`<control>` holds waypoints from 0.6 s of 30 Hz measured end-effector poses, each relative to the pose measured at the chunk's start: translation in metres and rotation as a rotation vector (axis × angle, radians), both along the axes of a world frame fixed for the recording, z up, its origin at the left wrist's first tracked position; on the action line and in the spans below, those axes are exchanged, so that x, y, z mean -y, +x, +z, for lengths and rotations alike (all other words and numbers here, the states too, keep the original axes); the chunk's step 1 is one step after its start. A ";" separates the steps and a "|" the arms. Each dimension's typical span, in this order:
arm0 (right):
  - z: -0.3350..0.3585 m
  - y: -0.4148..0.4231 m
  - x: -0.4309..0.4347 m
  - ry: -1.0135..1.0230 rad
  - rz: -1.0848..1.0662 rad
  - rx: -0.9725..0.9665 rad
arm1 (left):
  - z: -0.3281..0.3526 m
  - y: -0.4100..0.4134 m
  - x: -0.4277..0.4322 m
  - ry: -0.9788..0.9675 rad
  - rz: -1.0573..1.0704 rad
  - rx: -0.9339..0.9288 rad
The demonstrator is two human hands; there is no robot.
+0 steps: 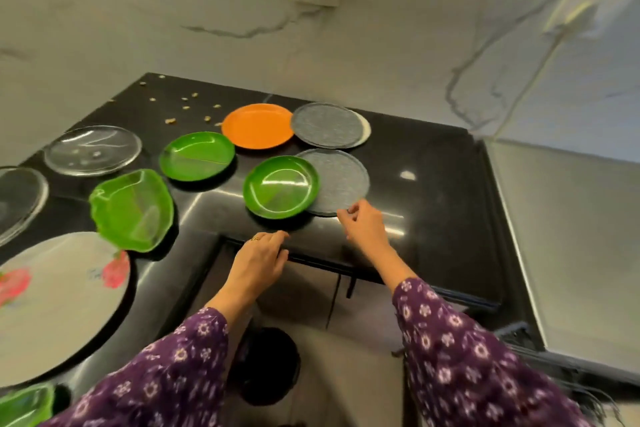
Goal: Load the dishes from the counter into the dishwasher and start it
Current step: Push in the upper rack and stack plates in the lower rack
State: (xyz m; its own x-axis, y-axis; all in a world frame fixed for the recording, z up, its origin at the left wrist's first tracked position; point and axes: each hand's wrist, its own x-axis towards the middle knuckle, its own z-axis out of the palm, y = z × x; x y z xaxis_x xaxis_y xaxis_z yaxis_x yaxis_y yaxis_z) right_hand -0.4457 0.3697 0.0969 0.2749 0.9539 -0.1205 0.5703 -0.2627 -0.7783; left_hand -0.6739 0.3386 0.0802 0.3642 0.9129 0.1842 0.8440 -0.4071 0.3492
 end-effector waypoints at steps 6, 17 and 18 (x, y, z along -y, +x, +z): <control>-0.010 -0.052 -0.079 -0.128 0.023 -0.084 | -0.027 -0.029 -0.028 -0.122 0.051 -0.089; -0.025 -0.069 -0.091 -0.128 -0.120 -0.316 | -0.051 -0.041 -0.033 -0.036 -0.008 -0.033; -0.023 -0.066 -0.085 -0.099 -0.129 -0.302 | -0.052 -0.041 -0.034 -0.019 -0.020 -0.039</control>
State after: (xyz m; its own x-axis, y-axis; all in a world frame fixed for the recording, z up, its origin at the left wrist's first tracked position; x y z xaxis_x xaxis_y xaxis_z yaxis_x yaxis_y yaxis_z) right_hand -0.5118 0.4545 0.0743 0.3304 0.8932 -0.3049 0.2750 -0.4001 -0.8742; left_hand -0.7152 0.3730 0.0286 0.3892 0.9085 0.1521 0.8486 -0.4179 0.3245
